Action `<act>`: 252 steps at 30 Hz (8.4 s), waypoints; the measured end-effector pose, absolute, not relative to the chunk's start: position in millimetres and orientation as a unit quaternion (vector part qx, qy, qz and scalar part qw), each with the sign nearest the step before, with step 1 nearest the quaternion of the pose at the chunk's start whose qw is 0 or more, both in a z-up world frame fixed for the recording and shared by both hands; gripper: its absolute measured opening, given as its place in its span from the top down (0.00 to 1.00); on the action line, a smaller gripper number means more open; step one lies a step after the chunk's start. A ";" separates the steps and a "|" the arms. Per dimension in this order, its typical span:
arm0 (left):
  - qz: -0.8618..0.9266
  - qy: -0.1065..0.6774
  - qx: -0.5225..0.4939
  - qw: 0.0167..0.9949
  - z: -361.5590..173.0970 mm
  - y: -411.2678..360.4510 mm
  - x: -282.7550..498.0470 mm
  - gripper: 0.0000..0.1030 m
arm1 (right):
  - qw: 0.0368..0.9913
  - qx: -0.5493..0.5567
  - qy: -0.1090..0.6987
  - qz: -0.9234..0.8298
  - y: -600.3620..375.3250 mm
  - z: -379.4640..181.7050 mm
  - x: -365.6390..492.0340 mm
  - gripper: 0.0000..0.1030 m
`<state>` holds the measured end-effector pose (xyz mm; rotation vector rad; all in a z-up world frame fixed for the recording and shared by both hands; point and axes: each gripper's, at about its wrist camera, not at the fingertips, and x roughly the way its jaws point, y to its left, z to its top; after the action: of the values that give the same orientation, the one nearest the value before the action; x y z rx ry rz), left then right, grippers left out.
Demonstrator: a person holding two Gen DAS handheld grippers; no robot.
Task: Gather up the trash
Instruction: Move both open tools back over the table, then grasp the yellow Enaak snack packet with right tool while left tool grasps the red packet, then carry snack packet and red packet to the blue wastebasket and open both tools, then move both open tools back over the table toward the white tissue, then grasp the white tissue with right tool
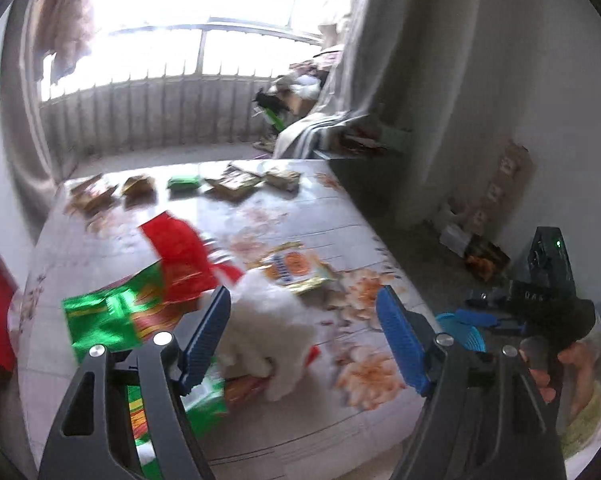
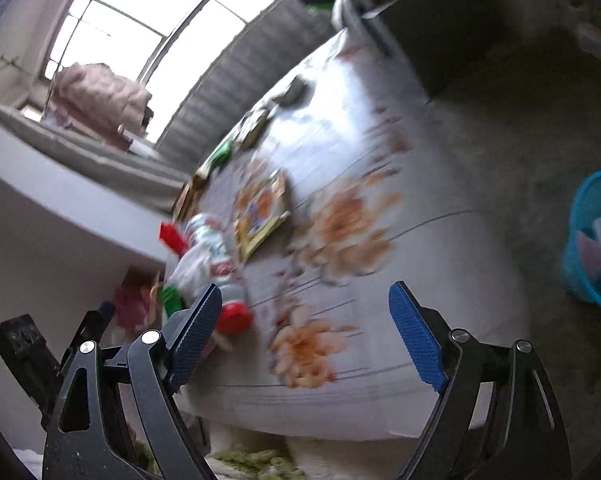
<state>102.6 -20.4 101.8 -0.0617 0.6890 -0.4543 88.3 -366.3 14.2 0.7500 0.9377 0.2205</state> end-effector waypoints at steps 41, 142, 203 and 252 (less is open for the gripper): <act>-0.232 0.437 -0.215 0.842 7.1 69.2 292.6 0.87 | 0.751 0.431 0.497 0.060 -309.2 -25.5 200.1 0.83; -0.443 0.539 0.112 0.708 -53.9 -488.1 152.2 0.96 | 0.680 0.602 0.274 -0.317 -604.1 -145.2 -88.2 0.94; -0.254 0.368 -0.012 0.894 112.7 -13.5 88.0 0.08 | 0.897 0.170 0.401 -0.080 -326.3 45.7 27.4 0.08; -0.270 0.432 -0.101 0.855 19.7 46.9 126.3 0.65 | 0.835 0.212 0.488 0.140 -181.8 35.5 172.1 0.93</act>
<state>126.3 46.9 19.7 -0.2132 0.9077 -0.5671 172.1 -181.8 35.5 0.4497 1.0342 0.2962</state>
